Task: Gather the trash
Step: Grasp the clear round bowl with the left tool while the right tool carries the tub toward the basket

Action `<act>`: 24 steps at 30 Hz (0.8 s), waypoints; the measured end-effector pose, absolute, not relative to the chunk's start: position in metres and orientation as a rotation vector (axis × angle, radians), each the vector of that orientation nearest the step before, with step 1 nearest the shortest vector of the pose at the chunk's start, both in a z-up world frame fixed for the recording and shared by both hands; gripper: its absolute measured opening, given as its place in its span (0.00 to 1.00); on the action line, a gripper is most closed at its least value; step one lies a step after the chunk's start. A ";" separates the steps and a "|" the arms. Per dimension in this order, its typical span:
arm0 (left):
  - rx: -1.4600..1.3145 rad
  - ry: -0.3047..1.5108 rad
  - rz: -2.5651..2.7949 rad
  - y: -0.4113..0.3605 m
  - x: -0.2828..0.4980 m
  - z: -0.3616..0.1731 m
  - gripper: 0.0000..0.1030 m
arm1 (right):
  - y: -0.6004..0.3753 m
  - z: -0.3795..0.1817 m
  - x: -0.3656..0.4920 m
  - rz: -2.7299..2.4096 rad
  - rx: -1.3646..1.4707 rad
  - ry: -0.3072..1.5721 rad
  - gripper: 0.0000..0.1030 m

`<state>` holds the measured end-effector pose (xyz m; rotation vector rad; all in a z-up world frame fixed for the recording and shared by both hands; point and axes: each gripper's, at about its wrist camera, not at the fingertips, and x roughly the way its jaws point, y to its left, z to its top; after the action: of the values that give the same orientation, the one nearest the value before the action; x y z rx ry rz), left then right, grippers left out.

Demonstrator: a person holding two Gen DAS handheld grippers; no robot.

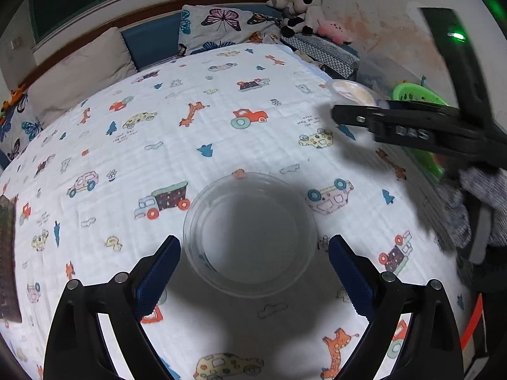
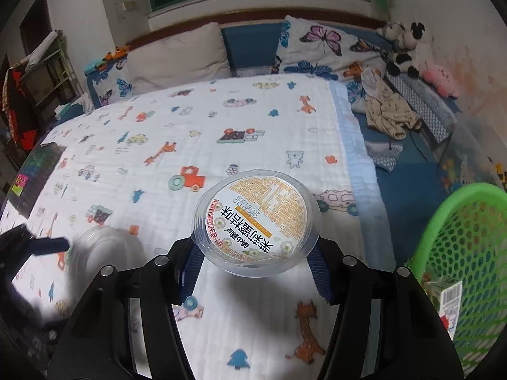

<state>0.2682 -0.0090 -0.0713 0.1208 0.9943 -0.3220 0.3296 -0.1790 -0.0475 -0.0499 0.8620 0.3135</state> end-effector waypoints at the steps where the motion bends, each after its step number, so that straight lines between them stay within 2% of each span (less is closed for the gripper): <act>1: 0.116 0.997 -0.323 -0.008 0.269 -0.071 0.88 | -0.181 -0.045 0.326 0.320 -0.038 0.859 0.58; 24: 0.134 1.033 -0.343 -0.010 0.269 -0.093 0.90 | -0.193 -0.031 0.288 0.349 -0.002 0.829 0.58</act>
<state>0.2688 -0.0102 -0.0929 0.1337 1.0334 -0.3427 0.2877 -0.1931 -0.0306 -0.0020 0.8287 0.3485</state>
